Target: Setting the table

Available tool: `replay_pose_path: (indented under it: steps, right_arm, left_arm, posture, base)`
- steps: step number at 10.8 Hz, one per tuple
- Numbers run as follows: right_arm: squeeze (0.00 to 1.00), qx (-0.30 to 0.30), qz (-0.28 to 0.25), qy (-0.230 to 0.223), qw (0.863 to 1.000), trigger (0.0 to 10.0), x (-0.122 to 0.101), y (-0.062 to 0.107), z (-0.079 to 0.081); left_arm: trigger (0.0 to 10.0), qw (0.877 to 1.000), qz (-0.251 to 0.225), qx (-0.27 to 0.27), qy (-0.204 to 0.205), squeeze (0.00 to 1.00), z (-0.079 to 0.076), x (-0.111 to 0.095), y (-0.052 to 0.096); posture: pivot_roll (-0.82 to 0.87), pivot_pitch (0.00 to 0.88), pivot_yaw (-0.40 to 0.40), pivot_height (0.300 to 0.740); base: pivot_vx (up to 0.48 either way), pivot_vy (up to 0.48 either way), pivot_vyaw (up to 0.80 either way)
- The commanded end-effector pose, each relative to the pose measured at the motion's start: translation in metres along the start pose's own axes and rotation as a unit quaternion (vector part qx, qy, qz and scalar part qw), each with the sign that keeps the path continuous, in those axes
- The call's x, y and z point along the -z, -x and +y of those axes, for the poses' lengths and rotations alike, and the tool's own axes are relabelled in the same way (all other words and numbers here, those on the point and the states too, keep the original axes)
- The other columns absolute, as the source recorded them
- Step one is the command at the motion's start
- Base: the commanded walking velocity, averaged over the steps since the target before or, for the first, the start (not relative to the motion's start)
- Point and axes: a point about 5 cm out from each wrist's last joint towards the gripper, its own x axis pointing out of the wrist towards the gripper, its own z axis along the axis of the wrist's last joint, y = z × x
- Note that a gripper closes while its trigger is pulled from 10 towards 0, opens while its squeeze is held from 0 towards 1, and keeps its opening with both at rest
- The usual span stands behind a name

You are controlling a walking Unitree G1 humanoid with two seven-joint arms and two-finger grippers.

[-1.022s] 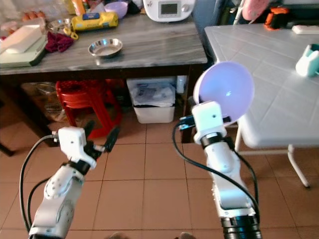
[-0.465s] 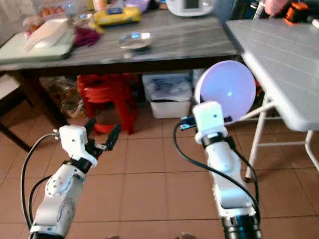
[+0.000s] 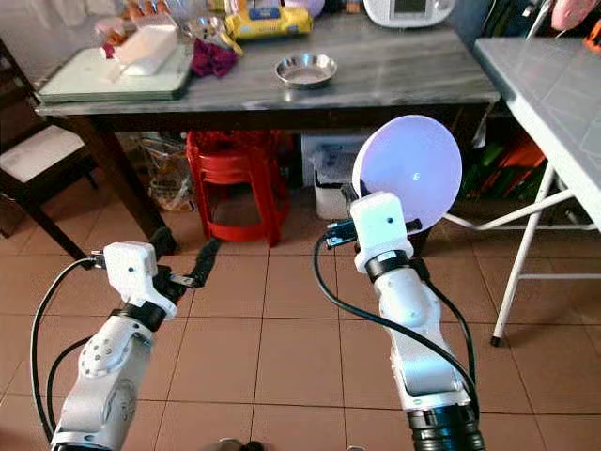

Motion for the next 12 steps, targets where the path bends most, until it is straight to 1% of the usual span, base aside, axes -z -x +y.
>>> replay_pose_path:
  steps: [1,2,4,9,11,12]
  right_arm:
    - [0.0,-0.008,-0.01,0.008,1.0,10.0,-0.0033,-0.0004,0.0017]
    - [0.0,-0.013,-0.014,0.012,1.0,10.0,-0.0044,-0.0004,0.003]
    - [0.0,-0.014,-0.016,0.017,1.0,10.0,-0.0045,-0.0005,0.003]
    - [0.0,-0.015,-0.017,0.017,1.0,10.0,-0.0045,-0.0004,0.0042]
    - [0.0,-0.009,-0.018,0.015,1.0,10.0,-0.005,-0.0012,0.0019]
    - [0.0,-0.001,-0.012,0.003,1.0,10.0,-0.0038,-0.0014,0.0001]
  left_arm:
    - [10.0,1.0,-0.012,0.003,-0.008,0.0,0.0013,-0.0057,-0.0007]
    - [10.0,1.0,-0.014,0.003,-0.011,0.0,0.0015,-0.0064,-0.0006]
    - [10.0,1.0,-0.014,0.003,-0.014,0.0,0.0017,-0.0058,-0.0001]
    - [10.0,1.0,-0.012,0.01,-0.011,0.0,-0.0008,-0.0041,-0.0009]
    - [10.0,1.0,-0.014,0.013,-0.009,0.0,-0.003,-0.0043,-0.0019]
    - [10.0,1.0,-0.013,0.017,-0.01,0.0,-0.0045,-0.0039,-0.0015]
  posture:
    - [-0.06,0.131,0.058,0.74]
    - [-0.06,0.131,0.058,0.74]
    - [-0.06,0.13,0.057,0.74]
    - [-0.07,0.127,0.058,0.74]
    - [-0.07,0.128,0.058,0.74]
    - [-0.07,0.129,0.059,0.74]
  base:
    - [0.0,0.0,0.0]
    - [0.0,0.0,0.0]
    - [0.261,0.0,0.74]
    - [0.359,0.0,0.56]
    - [0.373,0.0,0.0]
    - [0.375,0.0,0.0]
